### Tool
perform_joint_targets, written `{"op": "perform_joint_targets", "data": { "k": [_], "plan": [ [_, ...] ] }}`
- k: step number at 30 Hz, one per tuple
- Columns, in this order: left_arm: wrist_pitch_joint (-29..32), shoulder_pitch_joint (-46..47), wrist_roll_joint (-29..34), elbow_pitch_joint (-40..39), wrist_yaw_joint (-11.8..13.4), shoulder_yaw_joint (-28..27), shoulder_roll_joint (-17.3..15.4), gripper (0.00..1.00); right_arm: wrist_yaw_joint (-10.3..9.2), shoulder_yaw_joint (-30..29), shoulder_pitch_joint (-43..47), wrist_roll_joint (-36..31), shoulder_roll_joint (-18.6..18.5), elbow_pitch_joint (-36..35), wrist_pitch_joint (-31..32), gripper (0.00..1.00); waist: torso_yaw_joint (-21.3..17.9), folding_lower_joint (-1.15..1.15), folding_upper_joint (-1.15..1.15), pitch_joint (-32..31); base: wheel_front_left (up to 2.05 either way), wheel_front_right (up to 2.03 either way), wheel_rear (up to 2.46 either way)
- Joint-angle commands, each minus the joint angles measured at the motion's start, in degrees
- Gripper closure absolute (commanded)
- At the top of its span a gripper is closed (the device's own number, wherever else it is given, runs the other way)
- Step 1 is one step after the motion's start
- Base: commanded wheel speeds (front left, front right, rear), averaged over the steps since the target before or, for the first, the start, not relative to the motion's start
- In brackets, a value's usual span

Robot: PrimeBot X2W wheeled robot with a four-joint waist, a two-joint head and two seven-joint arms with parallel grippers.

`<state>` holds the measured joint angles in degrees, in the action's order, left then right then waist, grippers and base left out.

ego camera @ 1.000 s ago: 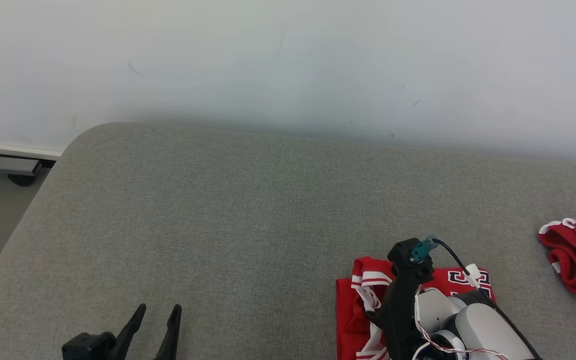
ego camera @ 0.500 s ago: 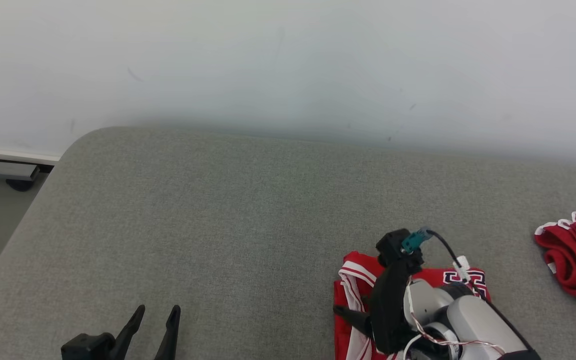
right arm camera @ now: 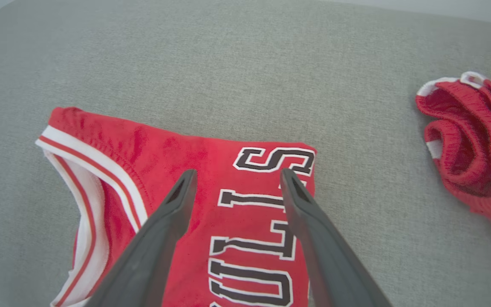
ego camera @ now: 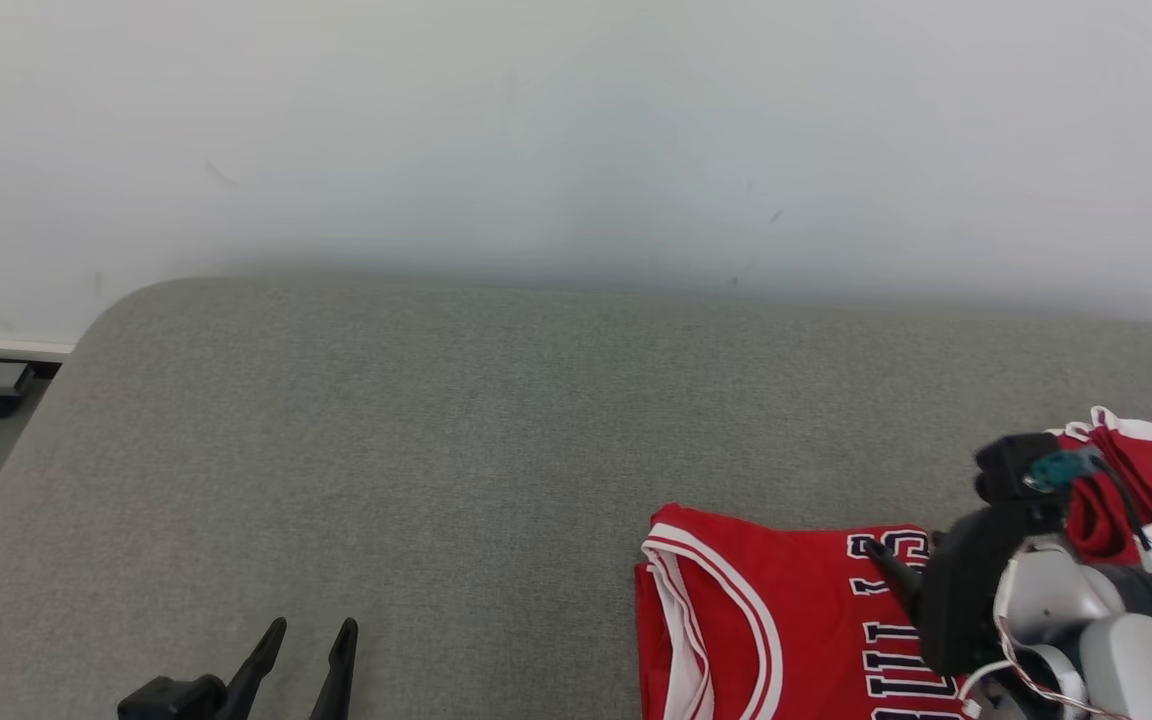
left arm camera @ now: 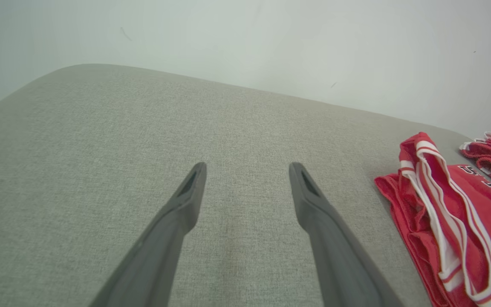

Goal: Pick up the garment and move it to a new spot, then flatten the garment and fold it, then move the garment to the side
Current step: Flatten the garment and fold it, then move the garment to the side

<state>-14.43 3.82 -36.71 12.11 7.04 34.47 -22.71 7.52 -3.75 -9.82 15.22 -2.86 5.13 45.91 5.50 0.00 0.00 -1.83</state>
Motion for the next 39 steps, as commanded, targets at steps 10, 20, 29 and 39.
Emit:
{"op": "perform_joint_targets", "data": {
  "k": [10,20,29,39],
  "plan": [
    [-0.4,1.0,0.8,-0.8,0.6,-0.4,-0.8,0.0,-0.08,-6.7,5.2,-2.7,-0.1,0.0,-3.2,0.0,-3.6,0.0,0.0,0.9,0.0,0.0,0.0],
    [-0.7,2.0,2.3,-2.0,1.9,-1.8,-1.2,0.0,-0.08,-7.1,5.7,-1.1,-0.1,5.7,-5.2,0.0,-3.8,0.0,0.0,1.7,0.0,0.0,0.0],
    [-0.8,1.8,3.2,-3.7,3.8,-3.4,-2.2,0.0,-0.08,-6.2,4.3,2.3,-0.1,12.5,-4.6,0.0,-1.8,0.0,0.0,1.9,0.0,0.0,0.0],
    [-0.7,0.4,2.3,-5.8,5.4,-5.1,-3.1,0.0,-0.07,-4.5,3.2,4.3,-0.1,16.4,-5.1,1.0,0.2,0.0,0.0,1.8,0.0,0.0,0.0]
  ]
}}
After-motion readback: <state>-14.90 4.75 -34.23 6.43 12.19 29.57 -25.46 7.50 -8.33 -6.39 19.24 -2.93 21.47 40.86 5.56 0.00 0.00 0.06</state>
